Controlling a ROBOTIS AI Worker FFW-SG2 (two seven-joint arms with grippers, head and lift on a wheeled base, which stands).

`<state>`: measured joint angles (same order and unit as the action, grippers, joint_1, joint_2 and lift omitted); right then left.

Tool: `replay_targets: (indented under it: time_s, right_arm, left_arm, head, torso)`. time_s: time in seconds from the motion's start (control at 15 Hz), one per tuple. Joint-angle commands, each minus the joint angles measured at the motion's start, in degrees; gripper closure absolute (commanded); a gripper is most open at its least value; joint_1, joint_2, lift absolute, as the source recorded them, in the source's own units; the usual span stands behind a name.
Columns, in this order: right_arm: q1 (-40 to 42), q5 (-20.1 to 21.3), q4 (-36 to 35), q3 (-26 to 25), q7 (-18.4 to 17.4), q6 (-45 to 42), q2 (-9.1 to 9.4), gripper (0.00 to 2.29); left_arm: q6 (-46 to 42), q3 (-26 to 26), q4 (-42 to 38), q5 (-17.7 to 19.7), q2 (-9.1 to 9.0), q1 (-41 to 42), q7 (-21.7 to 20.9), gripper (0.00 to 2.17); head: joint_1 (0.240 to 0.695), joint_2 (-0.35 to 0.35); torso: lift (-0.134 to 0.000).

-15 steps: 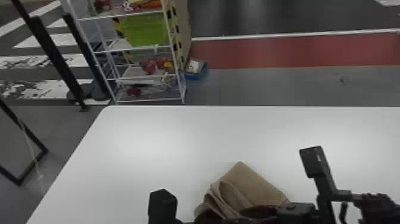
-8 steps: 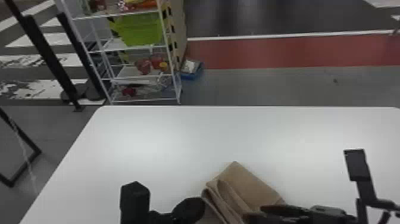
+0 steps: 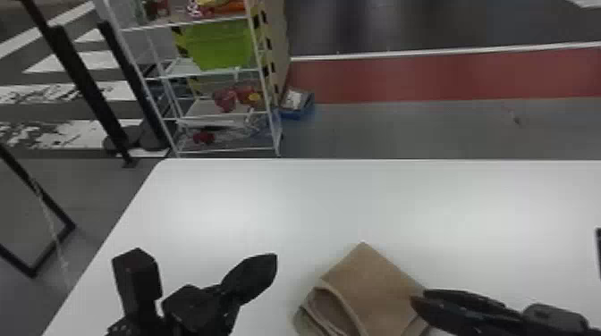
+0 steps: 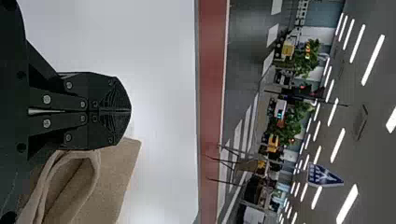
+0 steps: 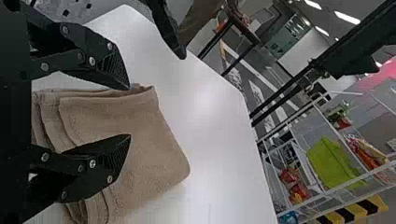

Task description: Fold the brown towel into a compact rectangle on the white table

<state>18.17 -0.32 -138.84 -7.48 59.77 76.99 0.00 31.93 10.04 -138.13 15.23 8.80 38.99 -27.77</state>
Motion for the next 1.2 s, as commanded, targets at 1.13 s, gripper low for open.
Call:
replay_targets:
  time_s: [1.13]
  right_arm:
    - [2.0,8.7,16.9,5.5,-11.8,-24.8,0.05,1.68]
  left_arm:
    - [-4.6,-1.2,10.7,0.2,0.34,-5.5,-6.3,1.65]
  head:
    - [0.695,0.066]
  torso:
    - [-0.123]
